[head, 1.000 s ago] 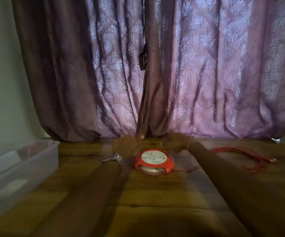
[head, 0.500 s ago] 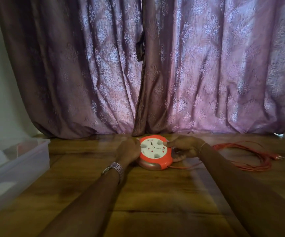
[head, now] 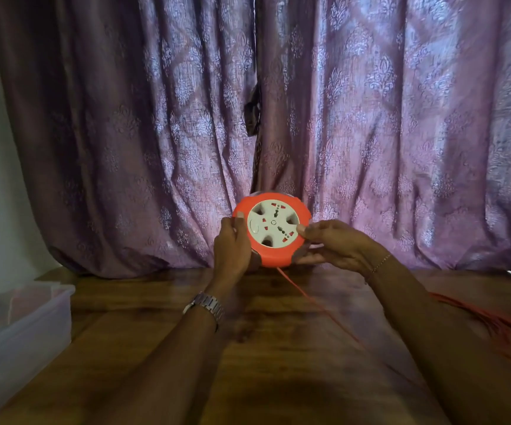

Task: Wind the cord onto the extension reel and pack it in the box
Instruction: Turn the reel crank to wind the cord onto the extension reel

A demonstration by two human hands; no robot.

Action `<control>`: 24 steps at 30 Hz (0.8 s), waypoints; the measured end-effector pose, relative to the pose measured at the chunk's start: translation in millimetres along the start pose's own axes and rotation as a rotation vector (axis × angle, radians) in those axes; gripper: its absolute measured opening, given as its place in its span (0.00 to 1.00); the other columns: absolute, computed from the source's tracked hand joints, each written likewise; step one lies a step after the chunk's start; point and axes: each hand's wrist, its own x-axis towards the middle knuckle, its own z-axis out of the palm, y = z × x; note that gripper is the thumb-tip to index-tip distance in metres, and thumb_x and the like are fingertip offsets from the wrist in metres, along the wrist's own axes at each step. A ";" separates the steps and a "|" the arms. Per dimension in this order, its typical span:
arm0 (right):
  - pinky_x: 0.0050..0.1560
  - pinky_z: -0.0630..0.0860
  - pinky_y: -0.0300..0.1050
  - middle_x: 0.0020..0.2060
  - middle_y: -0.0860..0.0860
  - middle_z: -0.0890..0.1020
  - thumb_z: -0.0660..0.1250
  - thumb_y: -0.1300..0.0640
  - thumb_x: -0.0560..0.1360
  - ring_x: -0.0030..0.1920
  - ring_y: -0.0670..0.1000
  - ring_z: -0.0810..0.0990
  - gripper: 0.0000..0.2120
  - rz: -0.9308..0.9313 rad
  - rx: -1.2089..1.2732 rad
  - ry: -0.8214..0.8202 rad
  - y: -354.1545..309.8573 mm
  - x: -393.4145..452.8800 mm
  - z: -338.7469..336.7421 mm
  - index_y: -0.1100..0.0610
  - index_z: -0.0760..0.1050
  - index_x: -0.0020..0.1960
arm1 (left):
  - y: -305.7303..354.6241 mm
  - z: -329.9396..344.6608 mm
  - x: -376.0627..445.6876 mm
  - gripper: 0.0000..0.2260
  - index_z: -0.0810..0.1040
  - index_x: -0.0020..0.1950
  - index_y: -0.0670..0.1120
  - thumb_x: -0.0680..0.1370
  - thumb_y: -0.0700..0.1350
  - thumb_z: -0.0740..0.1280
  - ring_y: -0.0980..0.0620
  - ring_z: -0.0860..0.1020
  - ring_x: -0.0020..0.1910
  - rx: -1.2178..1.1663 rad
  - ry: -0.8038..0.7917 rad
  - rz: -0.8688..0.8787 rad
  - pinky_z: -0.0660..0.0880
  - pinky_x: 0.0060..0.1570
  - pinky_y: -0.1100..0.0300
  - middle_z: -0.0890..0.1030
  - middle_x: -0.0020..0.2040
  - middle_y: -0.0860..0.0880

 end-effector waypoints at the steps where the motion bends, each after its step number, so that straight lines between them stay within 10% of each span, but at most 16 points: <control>1: 0.44 0.82 0.58 0.42 0.63 0.85 0.70 0.60 0.75 0.44 0.61 0.85 0.08 -0.011 -0.038 -0.002 -6.5 0.1 -0.3 0.65 0.75 0.46 | 3.4 0.2 3.9 0.19 0.73 0.50 0.44 0.85 0.58 0.54 0.38 0.80 0.48 0.001 0.012 0.022 0.77 0.50 0.44 0.82 0.44 0.42; 9: 0.52 0.78 0.55 0.53 0.55 0.81 0.72 0.43 0.71 0.49 0.56 0.81 0.24 -0.383 -1.160 0.410 -40.7 -11.9 12.6 0.58 0.74 0.58 | 20.3 -1.1 13.6 0.20 0.70 0.48 0.46 0.82 0.62 0.51 0.45 0.80 0.37 -0.030 0.091 0.204 0.77 0.40 0.39 0.79 0.36 0.49; 13: 0.49 0.77 0.52 0.52 0.55 0.79 0.71 0.50 0.72 0.47 0.55 0.78 0.21 -0.717 -1.200 0.418 -54.5 -21.9 33.6 0.49 0.70 0.62 | 20.8 -0.8 19.4 0.18 0.69 0.49 0.45 0.84 0.59 0.53 0.39 0.81 0.38 -0.067 0.086 0.225 0.78 0.40 0.37 0.81 0.37 0.43; 24: 0.56 0.76 0.54 0.65 0.55 0.74 0.66 0.45 0.74 0.63 0.57 0.73 0.30 -0.556 -1.476 0.361 -34.6 -8.2 51.3 0.37 0.59 0.73 | 17.0 15.0 16.0 0.15 0.68 0.47 0.49 0.84 0.58 0.53 0.47 0.80 0.35 -0.055 0.105 0.276 0.78 0.38 0.43 0.80 0.35 0.49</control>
